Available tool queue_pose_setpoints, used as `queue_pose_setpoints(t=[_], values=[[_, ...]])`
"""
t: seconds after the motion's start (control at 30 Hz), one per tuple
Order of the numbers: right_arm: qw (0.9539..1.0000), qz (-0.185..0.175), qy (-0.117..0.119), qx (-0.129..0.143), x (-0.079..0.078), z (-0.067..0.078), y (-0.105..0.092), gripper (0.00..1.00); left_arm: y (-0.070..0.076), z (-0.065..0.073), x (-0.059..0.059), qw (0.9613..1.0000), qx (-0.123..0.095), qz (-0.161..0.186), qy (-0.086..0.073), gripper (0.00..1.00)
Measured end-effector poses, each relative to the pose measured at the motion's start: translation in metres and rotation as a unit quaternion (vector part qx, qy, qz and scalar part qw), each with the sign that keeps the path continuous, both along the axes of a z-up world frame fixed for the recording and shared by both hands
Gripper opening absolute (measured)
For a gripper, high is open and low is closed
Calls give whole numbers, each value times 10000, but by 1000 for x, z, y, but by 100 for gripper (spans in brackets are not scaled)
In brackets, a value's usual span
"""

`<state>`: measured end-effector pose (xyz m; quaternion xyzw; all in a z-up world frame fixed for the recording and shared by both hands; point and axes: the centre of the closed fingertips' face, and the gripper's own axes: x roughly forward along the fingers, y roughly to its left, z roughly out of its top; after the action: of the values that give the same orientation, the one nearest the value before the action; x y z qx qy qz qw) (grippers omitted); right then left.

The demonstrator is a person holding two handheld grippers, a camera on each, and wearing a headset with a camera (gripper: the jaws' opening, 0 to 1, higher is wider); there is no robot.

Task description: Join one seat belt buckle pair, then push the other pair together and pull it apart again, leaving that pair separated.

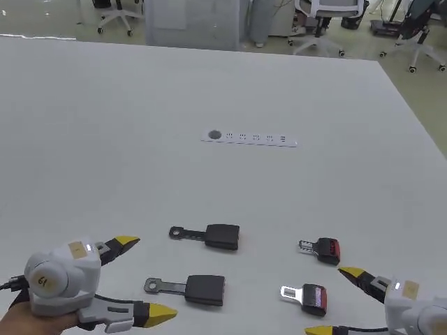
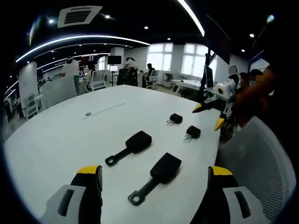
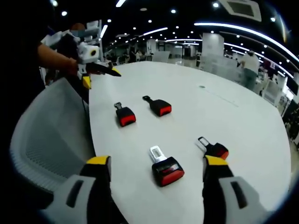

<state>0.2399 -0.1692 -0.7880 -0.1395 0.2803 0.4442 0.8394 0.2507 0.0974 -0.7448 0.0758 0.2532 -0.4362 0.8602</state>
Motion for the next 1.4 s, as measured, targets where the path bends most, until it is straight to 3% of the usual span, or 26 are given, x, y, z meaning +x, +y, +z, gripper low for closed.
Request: queue_pose_setpoints(t=[0.7,0.83,1.4], values=[[9981,370,389,-309,10,-29,1,74,-23,-33,10,9975,358,-577,184,87],[9974,444,464,-322,12,-34,1,73,-27,-41,11,9956,472,-794,182,84],[9919,833,819,-492,13,-55,-1,65,-43,-74,10,9885,722,-1247,457,74]])
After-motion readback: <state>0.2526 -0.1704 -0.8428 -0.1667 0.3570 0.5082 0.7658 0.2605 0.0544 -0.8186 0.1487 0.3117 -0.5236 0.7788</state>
